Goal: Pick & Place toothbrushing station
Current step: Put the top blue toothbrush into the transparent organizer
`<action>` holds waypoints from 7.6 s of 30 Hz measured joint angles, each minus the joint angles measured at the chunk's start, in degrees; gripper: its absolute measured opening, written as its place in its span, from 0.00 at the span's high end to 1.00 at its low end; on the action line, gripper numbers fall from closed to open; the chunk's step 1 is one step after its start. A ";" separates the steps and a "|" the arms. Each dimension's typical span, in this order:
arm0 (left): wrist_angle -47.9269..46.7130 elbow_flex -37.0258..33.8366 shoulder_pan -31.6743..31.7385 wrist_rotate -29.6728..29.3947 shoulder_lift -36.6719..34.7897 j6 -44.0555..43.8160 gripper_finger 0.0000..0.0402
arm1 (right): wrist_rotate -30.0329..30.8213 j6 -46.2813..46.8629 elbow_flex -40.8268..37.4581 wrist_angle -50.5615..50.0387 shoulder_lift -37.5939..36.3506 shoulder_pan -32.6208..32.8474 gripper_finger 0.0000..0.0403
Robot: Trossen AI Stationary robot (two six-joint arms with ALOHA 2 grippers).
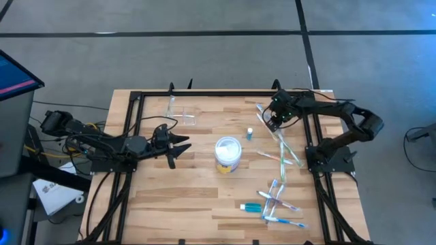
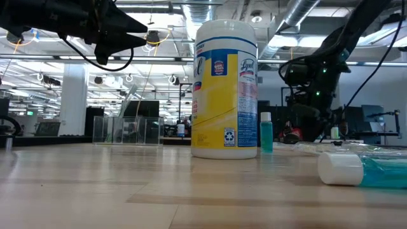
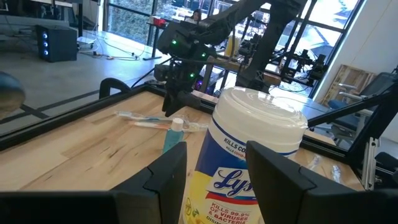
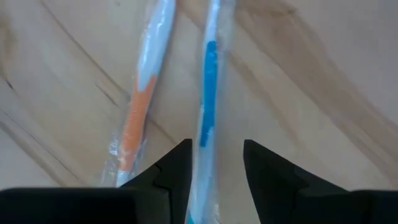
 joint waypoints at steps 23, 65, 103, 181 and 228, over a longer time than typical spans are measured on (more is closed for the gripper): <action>0.11 0.00 0.00 0.02 -0.01 0.00 0.60 | -0.10 0.08 0.00 1.44 2.71 0.07 0.95; 3.05 0.00 0.02 -0.01 -0.02 0.06 0.60 | -6.04 5.00 0.00 12.22 -18.43 10.25 1.00; 30.92 0.00 4.89 2.05 10.76 1.57 0.60 | -12.72 7.36 4.51 40.38 -18.93 29.48 1.00; 34.71 32.76 13.64 18.10 38.51 10.54 0.95 | -10.68 5.84 5.55 41.55 -18.56 37.68 1.00; -14.38 30.91 13.31 -2.30 11.53 13.29 0.98 | -10.95 3.40 5.58 40.30 -18.56 37.20 0.81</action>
